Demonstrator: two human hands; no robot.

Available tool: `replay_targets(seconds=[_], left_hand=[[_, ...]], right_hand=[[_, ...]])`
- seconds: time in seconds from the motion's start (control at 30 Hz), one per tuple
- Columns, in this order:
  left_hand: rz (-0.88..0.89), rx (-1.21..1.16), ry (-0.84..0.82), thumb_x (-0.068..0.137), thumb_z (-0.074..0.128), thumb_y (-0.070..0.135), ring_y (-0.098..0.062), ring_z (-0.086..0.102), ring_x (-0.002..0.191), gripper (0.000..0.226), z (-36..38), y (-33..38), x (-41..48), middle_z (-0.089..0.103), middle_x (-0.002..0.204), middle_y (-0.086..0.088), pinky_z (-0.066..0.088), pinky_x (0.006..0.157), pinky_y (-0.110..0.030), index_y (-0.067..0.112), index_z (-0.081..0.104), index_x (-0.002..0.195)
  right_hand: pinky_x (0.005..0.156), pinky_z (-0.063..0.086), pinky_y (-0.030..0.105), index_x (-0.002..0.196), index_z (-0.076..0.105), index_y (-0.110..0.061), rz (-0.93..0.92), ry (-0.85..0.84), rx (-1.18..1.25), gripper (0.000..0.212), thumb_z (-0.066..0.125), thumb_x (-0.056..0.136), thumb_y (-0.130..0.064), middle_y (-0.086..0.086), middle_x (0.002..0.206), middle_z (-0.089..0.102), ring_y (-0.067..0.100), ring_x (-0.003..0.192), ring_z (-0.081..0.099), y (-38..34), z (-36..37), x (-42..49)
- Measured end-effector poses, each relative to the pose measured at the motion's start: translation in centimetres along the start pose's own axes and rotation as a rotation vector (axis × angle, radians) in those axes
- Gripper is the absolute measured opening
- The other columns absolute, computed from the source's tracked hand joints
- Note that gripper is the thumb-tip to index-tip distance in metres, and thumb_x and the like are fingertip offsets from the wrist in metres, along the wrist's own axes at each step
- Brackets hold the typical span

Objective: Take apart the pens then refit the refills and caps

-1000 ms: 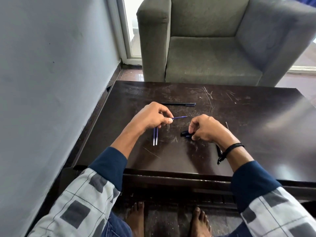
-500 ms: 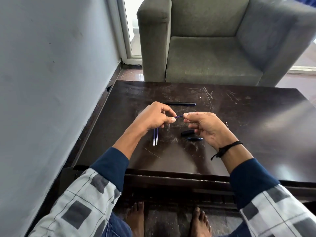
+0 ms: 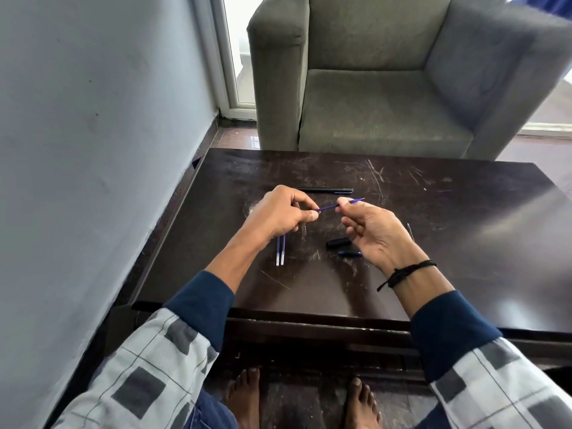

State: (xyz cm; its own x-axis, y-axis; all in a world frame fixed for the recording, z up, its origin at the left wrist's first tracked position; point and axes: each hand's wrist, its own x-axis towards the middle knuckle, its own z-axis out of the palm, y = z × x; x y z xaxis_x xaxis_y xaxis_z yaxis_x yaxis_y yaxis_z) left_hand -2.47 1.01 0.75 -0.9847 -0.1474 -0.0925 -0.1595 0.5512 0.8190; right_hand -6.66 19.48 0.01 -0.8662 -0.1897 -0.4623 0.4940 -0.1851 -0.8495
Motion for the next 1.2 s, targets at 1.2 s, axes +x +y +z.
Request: replay_targets(seconds=[1.2], left_hand=[[0.004, -0.004, 0.048, 0.085, 0.083, 0.021, -0.007, 0.062, 0.056, 0.005, -1.6, 0.0, -0.2, 0.076, 0.073, -0.002, 0.055, 0.068, -0.025, 0.021, 0.080, 0.089]], right_hand=[[0.081, 0.051, 0.036, 0.093, 0.078, -0.020, -0.151, 0.556, -1.368, 0.015, 0.078, 0.082, -0.030, 0.018, 0.107, 0.072, 0.039, 0.100, 0.066, -4.0, -11.0, 2.9]])
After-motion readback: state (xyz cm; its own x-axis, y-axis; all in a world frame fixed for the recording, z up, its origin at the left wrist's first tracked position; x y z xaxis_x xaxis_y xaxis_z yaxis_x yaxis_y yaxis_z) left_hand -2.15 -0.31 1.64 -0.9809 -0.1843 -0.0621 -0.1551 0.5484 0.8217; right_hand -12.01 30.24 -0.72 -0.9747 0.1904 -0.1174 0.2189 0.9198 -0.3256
